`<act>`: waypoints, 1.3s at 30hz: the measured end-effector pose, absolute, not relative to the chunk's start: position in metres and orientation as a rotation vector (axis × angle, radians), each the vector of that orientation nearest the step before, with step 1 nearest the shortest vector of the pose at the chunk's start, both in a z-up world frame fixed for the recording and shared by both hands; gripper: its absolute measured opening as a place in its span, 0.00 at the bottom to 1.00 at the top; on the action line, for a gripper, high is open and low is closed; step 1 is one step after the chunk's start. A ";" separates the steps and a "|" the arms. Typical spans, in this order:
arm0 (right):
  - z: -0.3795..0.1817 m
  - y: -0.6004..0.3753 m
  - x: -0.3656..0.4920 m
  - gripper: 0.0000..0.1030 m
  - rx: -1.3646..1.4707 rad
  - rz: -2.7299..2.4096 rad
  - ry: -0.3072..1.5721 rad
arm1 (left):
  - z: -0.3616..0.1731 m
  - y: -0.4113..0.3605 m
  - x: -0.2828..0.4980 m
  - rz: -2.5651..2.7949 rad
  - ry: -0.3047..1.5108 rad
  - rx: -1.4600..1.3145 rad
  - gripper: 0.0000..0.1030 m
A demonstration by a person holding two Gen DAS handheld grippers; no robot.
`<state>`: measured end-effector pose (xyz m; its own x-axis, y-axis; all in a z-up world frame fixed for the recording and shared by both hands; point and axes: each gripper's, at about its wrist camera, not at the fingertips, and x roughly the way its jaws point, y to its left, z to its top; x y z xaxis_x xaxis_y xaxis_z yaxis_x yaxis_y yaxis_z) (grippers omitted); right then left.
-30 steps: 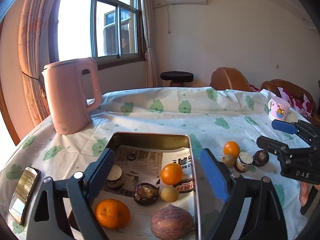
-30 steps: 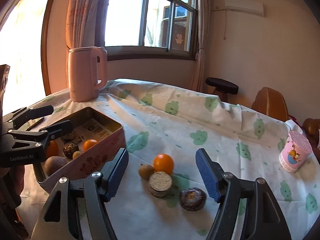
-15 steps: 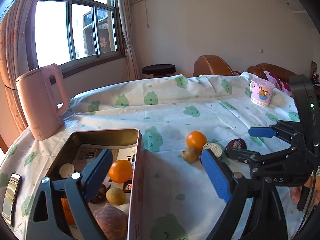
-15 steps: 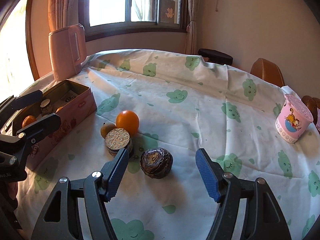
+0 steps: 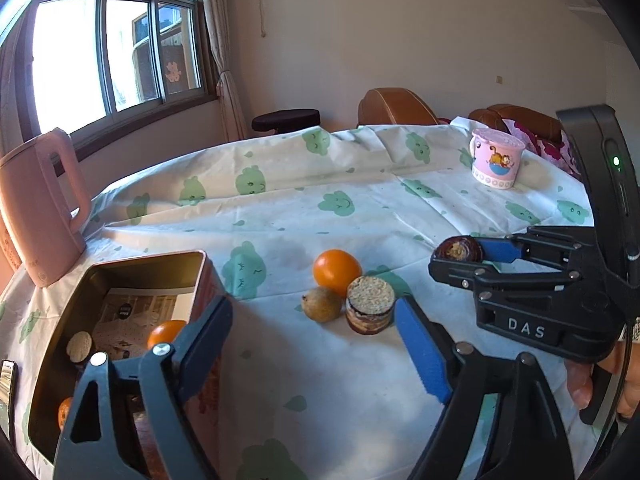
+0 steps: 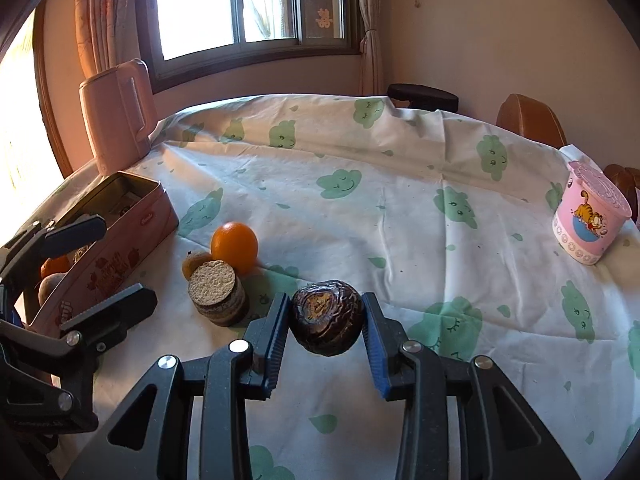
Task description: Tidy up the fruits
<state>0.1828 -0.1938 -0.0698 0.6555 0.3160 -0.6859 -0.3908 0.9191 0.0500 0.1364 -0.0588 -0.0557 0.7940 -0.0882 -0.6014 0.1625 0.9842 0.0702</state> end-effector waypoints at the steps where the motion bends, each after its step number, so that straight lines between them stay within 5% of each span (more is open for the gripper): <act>1: -0.069 -0.198 0.183 0.37 -0.088 0.386 0.751 | -0.057 -0.063 0.139 -0.145 0.648 0.126 0.77; 6: -0.066 -0.215 0.186 0.37 -0.010 0.353 0.743 | -0.065 -0.078 0.155 -0.189 0.710 0.136 0.53; 16: -0.066 -0.212 0.186 0.37 -0.033 0.347 0.741 | -0.078 -0.097 0.172 -0.206 0.793 0.184 0.34; 39: -0.050 -0.211 0.164 0.37 -0.040 0.403 0.602 | -0.059 -0.081 0.154 -0.214 0.656 0.100 0.34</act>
